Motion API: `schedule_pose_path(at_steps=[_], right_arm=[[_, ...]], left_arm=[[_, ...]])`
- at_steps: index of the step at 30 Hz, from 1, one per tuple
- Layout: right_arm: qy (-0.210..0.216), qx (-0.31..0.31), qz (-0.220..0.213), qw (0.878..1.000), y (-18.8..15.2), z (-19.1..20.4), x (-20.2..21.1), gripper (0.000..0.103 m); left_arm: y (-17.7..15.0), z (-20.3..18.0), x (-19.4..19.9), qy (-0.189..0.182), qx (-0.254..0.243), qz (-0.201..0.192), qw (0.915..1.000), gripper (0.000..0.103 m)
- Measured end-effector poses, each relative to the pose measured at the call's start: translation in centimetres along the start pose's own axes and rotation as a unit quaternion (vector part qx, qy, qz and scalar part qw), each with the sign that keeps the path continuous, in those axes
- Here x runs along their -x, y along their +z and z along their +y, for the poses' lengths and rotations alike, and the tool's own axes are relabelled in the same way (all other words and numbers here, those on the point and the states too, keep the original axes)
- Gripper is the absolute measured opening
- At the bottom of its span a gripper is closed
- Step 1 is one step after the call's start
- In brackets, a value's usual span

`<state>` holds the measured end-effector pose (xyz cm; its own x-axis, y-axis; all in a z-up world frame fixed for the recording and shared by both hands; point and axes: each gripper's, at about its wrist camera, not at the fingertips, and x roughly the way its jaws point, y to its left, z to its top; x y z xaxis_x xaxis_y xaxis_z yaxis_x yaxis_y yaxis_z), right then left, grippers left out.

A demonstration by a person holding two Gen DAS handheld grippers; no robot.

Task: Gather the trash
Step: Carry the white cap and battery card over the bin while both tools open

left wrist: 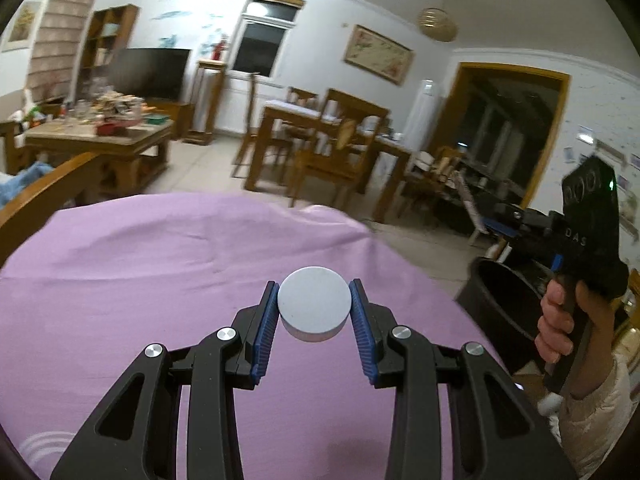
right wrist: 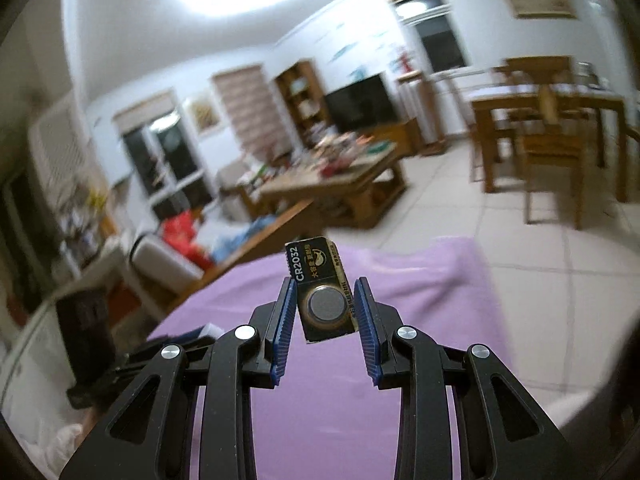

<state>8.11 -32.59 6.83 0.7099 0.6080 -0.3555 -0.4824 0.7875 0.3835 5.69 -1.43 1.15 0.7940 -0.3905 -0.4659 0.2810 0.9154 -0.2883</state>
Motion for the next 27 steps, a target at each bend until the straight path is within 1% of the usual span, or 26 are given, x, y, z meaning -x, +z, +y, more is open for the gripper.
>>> schedule_pose_path(at_steps=[3,4,7,8,11,13,14,17,21,24,27], right_arm=[[-0.046,-0.026,-0.041,0.998,-0.5,-4.2,5.9,0.03],[-0.064,-0.036,-0.059,0.996,-0.8,-5.7,8.4,0.03],[-0.105,-0.061,-0.099,0.988,-1.7,-9.4,13.7,0.03],[-0.124,-0.07,-0.114,0.983,-2.1,-10.8,15.9,0.03],[-0.157,-0.095,-0.137,0.973,-3.5,-14.2,20.3,0.03],[-0.172,-0.109,-0.144,0.968,-4.7,-16.3,22.4,0.03],[-0.18,-0.118,-0.148,0.965,-5.4,-17.4,23.7,0.03],[-0.195,-0.137,-0.157,0.959,-7.1,-19.4,26.2,0.03],[-0.208,-0.159,-0.168,0.951,-9.1,-21.8,28.9,0.03],[-0.214,-0.168,-0.169,0.947,-10.4,-23.0,30.0,0.03],[-0.216,-0.175,-0.167,0.946,-11.5,-23.8,30.4,0.03]], left_arm=[[0.5,-2.7,-0.8,-0.032,-0.017,0.009,0.9993,0.036],[0.7,-3.6,-1.0,-0.043,-0.023,0.013,0.9987,0.036],[1.6,-7.5,-2.1,-0.08,-0.048,0.024,0.9953,0.036],[2.0,-9.1,-2.6,-0.095,-0.057,0.029,0.9934,0.036],[2.8,-13.8,-4.4,-0.137,-0.085,0.04,0.9861,0.036],[2.8,-17.7,-5.9,-0.166,-0.109,0.043,0.9792,0.036],[2.8,-18.8,-6.5,-0.174,-0.115,0.045,0.977,0.036],[1.8,-23.7,-9.3,-0.21,-0.132,0.058,0.9669,0.036],[0.4,-27.9,-12.8,-0.238,-0.143,0.078,0.9576,0.036],[-1.0,-30.1,-14.6,-0.249,-0.15,0.096,0.9519,0.036],[-2.2,-31.5,-15.6,-0.253,-0.16,0.106,0.9482,0.036]])
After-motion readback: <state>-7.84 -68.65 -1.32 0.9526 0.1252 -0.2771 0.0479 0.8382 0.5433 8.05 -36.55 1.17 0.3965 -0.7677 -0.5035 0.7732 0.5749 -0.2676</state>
